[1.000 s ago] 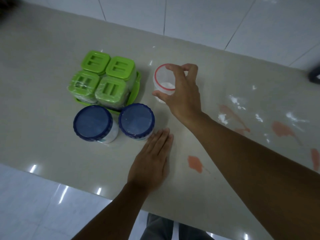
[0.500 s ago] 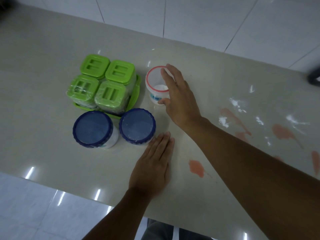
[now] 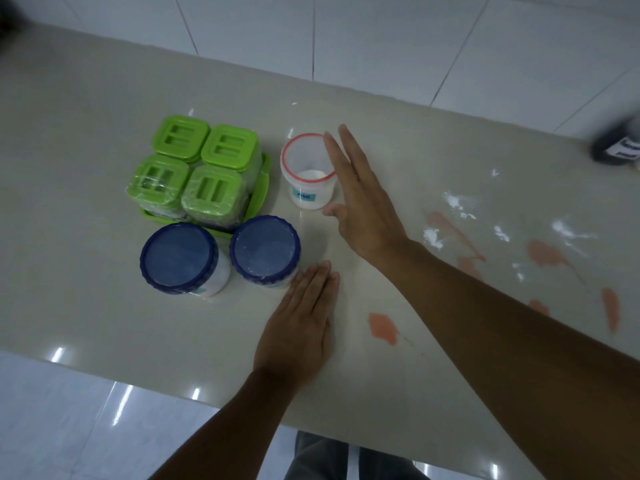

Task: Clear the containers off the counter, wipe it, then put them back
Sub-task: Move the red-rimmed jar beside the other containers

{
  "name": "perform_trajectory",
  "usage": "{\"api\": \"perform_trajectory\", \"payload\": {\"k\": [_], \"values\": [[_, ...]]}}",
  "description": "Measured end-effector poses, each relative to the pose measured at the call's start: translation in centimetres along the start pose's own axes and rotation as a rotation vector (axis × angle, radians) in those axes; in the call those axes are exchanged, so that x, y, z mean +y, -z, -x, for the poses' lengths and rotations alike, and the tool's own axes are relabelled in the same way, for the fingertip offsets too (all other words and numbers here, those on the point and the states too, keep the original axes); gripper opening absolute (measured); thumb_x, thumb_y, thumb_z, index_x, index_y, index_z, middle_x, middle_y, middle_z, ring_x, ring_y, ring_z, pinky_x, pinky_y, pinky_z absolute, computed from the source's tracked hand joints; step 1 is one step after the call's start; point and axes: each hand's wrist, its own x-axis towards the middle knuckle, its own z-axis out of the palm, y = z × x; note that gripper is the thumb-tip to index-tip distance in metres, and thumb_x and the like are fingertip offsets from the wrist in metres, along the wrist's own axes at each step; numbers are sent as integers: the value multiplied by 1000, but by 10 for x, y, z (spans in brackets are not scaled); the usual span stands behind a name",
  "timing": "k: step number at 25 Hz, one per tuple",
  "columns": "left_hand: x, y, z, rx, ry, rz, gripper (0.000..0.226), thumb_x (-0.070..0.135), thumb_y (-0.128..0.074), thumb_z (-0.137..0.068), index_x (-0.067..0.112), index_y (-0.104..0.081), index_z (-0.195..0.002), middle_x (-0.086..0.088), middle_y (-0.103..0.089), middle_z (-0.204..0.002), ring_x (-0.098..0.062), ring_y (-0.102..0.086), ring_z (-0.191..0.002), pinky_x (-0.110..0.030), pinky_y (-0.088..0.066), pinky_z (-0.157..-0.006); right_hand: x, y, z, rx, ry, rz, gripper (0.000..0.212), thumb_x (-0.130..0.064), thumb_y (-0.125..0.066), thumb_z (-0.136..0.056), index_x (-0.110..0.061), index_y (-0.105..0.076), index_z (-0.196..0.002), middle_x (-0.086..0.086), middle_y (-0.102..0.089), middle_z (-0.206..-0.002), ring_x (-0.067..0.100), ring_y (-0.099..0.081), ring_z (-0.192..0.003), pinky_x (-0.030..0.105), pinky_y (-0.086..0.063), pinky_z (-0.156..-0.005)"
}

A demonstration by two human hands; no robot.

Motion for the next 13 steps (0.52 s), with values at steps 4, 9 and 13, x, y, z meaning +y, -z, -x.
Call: {"api": "perform_trajectory", "payload": {"k": [4, 9, 13], "values": [[15, 6, -22, 29, -3, 80, 53, 12, -41, -97, 5, -47, -149, -14, -45, -156, -27, -42, -146, -47, -41, -117, 24, 22, 34, -5, -99, 30, 100, -3, -74, -90, -24, -10, -163, -9, 6, -171, 17, -6, -159, 21, -40, -105], [64, 21, -104, -1, -51, 28, 64, 31, -7, -106, 3, -48, -147, -16, -49, -153, -34, -44, -144, -53, -35, -119, 76, 60, 72, 57, -219, 64, 79, -5, -60, -99, -18, -14, -162, -7, 4, -172, 14, -6, -159, 21, -35, -107], [110, 15, -170, -117, -113, -55, 71, 31, -11, -92, 5, -39, -152, -14, -39, -160, -32, -33, -151, -46, -23, -126, 123, 91, 99, 116, -330, 88, 64, -14, -46, -108, -15, -12, -163, -4, 3, -172, 13, -2, -159, 23, -24, -118]]}}
